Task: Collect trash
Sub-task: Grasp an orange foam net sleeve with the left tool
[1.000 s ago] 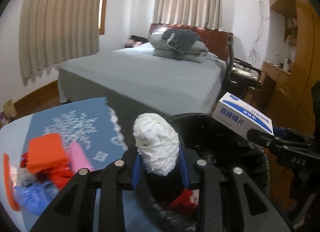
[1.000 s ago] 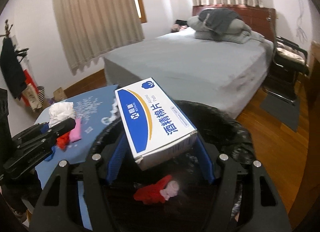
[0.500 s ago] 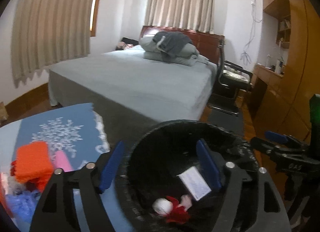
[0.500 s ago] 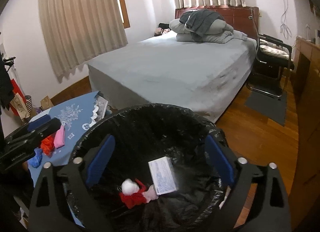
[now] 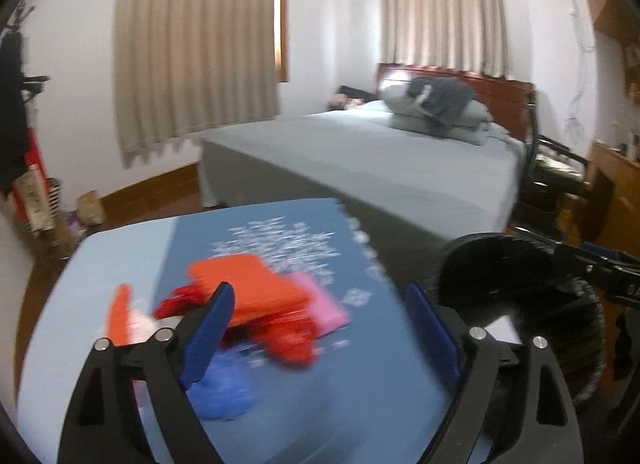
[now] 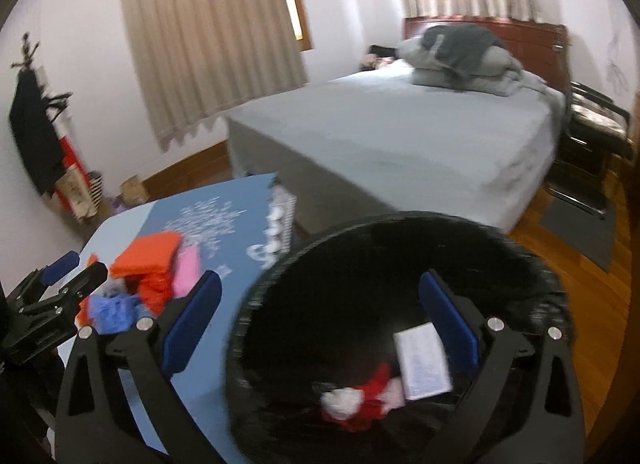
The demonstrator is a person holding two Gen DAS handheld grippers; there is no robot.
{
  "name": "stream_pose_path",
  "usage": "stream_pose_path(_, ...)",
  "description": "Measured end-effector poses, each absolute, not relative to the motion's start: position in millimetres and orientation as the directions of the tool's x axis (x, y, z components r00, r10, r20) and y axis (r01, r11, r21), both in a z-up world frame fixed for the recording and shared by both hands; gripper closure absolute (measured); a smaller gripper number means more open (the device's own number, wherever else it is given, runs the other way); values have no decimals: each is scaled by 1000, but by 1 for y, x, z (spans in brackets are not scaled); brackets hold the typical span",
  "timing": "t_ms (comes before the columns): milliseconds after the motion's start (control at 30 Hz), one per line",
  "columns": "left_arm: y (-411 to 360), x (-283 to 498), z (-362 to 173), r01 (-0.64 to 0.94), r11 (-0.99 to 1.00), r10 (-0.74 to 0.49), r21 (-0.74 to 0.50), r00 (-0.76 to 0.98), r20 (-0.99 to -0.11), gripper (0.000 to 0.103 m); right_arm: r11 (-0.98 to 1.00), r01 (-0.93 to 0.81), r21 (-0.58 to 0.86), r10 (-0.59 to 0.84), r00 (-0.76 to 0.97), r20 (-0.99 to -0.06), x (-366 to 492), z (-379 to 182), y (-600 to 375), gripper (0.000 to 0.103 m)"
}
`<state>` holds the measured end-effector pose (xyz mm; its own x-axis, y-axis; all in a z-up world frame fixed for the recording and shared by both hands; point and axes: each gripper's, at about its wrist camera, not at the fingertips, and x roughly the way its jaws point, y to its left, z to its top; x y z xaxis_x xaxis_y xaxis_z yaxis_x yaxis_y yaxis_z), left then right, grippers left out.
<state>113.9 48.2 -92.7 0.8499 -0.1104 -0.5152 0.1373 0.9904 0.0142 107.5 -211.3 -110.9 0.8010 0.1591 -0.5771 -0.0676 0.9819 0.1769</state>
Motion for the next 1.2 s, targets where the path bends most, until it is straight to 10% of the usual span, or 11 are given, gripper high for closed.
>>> stream_pose_path(700,196,136,-142,-177,984,151,16,780,-608,38,952,-273,140,300,728,-617,159,-133,-69,7)
stream_pose_path(1200,214,147,-171,-188,981,107,-48,728,-677,87,943,-315,113,313,714,-626,172,-141,-45,7)
